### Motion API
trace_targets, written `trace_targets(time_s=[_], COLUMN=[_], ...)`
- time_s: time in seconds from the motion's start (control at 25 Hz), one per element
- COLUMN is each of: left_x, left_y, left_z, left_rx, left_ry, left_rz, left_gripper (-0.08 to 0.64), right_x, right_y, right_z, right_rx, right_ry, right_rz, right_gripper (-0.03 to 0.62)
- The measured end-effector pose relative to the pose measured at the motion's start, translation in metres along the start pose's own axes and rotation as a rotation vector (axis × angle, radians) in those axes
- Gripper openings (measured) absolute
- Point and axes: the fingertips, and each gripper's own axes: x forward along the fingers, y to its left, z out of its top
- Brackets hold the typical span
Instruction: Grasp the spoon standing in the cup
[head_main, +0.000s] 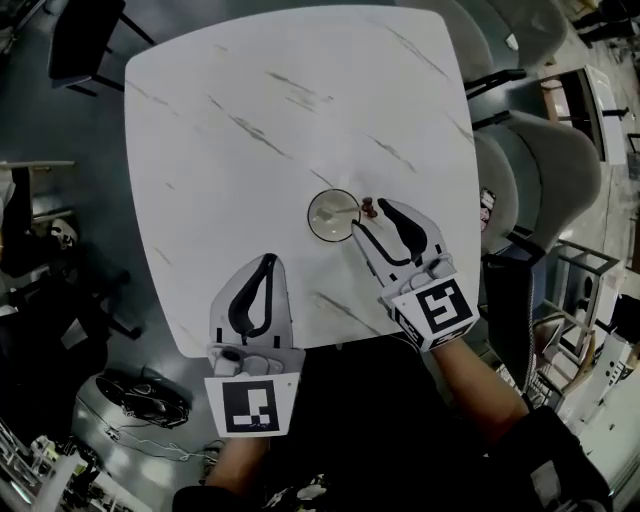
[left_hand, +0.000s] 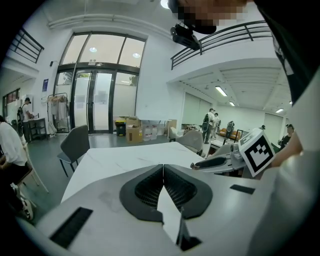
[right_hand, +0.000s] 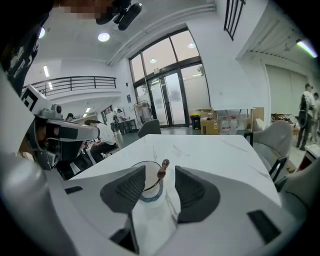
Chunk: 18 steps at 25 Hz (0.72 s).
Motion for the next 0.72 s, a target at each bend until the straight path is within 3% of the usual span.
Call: trace_targets(time_s=[0.16, 0.2, 0.24, 0.52, 0.72], left_x=[0.003, 0.003, 0.002, -0.008, -0.018], left_y=[0.004, 0.005, 0.006, 0.008, 0.000], left_z=[-0.005, -0.006, -0.006, -0.004, -0.001], left_rx=[0.000, -0.003, -0.005, 0.002, 0.002], left_ry=[0.015, 0.017, 0.019, 0.007, -0.028], left_rz=[0.007, 0.009, 0.010, 0.012, -0.001], left_gripper=[0.009, 0.009, 0.009, 0.009, 0.009], right_x=[0.015, 0.017, 0.018, 0.009, -0.014], right_y=[-0.004, -0.005, -0.006, -0.002, 0.001], right_z=[0.000, -0.001, -0.002, 0.005, 0.023], right_rx=[0.023, 0.027, 0.035, 0.054, 0.061], right_ry=[0.011, 0.022, 0.029, 0.019, -0.052], right_rz=[-0.010, -0.011, -0.010, -0.011, -0.031], right_gripper=[0.221, 0.188, 0.110, 0.098, 0.098])
